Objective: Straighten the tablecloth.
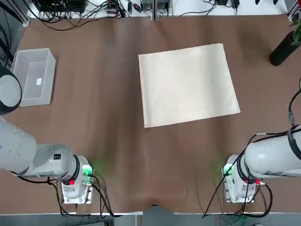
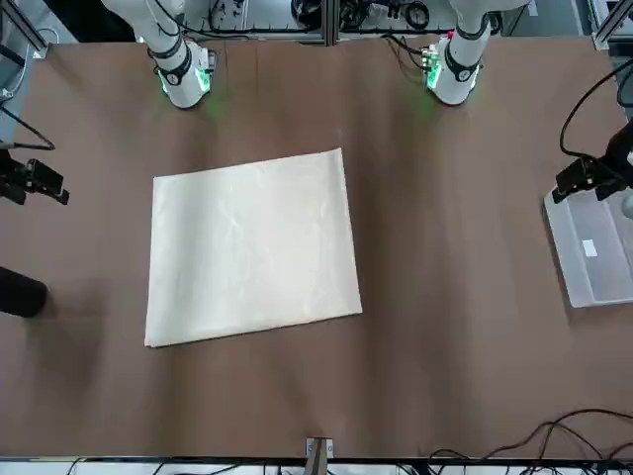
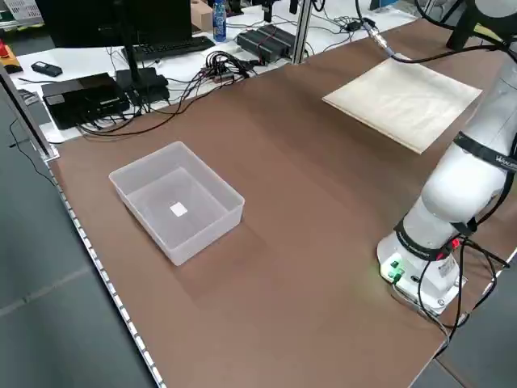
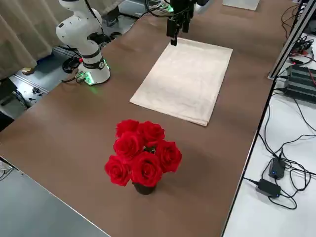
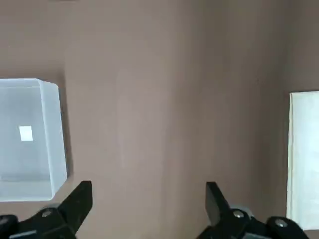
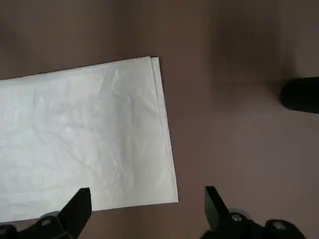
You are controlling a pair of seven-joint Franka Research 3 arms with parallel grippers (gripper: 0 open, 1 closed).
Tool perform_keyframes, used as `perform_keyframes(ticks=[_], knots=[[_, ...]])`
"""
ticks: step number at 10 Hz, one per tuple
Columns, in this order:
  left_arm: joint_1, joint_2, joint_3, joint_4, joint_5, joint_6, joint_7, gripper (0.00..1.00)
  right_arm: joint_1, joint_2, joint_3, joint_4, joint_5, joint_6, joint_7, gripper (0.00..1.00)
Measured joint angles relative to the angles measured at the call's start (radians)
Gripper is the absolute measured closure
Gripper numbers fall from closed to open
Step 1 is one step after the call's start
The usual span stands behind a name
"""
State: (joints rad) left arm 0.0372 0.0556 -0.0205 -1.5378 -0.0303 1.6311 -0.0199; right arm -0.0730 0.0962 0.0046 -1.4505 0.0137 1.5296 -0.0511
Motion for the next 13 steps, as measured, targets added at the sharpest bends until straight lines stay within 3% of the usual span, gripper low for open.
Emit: perform_keyframes(ticks=[3,13], knots=[[-0.007,0.034,-0.003,0.048,0.000,0.004,0.000,0.00,-0.005,0.000,0.000,0.001,0.000,-0.001,-0.003,0.00],[-0.010,0.047,-0.004,0.059,0.000,0.004,-0.005,0.00,-0.009,0.000,0.009,0.002,0.000,-0.023,-0.006,0.00]])
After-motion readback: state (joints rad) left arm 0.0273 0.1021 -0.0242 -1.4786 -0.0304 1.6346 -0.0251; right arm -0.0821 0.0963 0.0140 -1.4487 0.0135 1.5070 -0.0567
